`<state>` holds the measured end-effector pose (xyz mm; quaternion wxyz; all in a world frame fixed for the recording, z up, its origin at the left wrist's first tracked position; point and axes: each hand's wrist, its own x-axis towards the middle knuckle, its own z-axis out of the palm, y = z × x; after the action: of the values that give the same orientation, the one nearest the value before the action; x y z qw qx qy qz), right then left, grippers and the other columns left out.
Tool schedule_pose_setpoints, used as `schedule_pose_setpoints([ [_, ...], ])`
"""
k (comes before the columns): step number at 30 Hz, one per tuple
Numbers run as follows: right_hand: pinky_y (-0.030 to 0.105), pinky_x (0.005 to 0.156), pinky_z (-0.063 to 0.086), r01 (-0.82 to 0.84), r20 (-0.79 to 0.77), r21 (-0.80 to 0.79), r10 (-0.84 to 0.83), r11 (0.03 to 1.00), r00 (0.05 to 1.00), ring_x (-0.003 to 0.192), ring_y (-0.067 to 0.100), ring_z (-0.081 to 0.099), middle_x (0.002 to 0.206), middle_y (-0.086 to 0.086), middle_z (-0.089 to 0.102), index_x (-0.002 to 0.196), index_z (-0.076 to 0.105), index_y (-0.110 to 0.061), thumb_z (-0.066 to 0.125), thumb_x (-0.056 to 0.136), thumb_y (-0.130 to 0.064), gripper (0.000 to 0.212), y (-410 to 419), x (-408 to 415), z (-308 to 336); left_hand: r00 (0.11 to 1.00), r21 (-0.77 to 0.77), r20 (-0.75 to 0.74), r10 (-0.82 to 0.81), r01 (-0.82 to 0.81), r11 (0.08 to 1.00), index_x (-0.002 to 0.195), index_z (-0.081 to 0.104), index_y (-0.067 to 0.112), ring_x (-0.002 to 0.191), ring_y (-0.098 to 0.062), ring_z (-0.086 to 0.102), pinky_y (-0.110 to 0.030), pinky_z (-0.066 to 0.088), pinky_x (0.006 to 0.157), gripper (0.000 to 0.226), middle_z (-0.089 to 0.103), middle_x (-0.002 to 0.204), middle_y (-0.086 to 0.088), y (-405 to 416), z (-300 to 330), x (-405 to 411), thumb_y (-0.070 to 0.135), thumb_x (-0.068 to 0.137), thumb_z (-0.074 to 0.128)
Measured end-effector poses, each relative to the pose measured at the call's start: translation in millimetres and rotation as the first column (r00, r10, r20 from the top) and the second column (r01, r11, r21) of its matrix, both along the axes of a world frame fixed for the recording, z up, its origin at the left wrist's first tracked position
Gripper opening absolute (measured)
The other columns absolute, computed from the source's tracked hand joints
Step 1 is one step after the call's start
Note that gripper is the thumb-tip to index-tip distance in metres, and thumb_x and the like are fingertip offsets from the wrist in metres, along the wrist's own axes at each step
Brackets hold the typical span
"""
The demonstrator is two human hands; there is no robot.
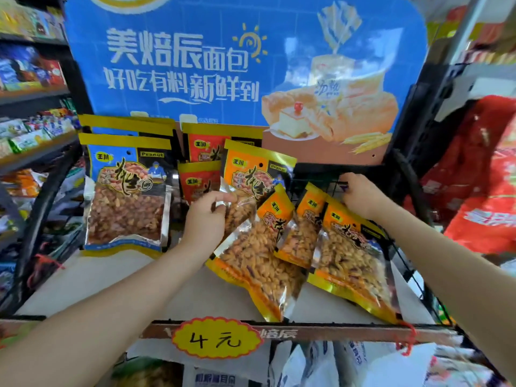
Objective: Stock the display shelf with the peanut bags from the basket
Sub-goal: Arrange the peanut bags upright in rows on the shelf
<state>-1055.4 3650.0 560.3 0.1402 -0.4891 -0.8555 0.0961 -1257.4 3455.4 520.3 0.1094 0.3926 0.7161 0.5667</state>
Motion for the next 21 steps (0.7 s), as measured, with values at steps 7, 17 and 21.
schedule_pose_setpoints([
  [7,0.041,0.085,0.045,-0.052,0.036,-0.068,0.054,0.996,0.998,0.107,0.036,0.053,0.127,0.02,0.049,0.126,0.041,-0.004,0.051,0.093,-0.023,0.04,-6.4,3.1,-23.7,0.998,-0.043,-0.041,-0.038,0.036,0.998,0.094,0.051,0.024,0.088,-0.021,0.055,-0.021,0.038,0.062,0.021,0.057,0.109,-0.005,3.1,3.7,-11.7,0.004,0.093,0.051],
  [17,0.029,0.055,0.032,-0.227,-0.118,-0.272,0.202,0.935,0.972,0.059,0.02,0.041,0.07,0.018,0.047,0.075,0.051,-0.002,0.057,0.091,-0.023,0.027,-23.7,0.0,4.1,0.974,-0.223,0.152,-0.166,0.198,0.954,0.131,0.046,0.025,0.098,-0.017,0.055,-0.031,0.043,0.08,0.043,0.053,0.125,-0.001,-12.0,8.8,2.8,0.043,0.093,0.049],
  [21,0.047,0.087,0.045,-0.329,-0.147,-0.303,0.298,0.894,0.943,0.103,0.039,0.057,0.112,0.023,0.061,0.112,0.057,0.002,0.054,0.093,-0.024,0.032,-43.7,-23.1,1.5,0.957,-0.241,0.097,-0.272,0.288,0.927,0.141,0.033,0.03,0.133,-0.02,0.037,-0.031,0.036,0.094,0.061,0.034,0.149,0.004,-15.2,10.0,11.4,0.031,0.087,0.062],
])
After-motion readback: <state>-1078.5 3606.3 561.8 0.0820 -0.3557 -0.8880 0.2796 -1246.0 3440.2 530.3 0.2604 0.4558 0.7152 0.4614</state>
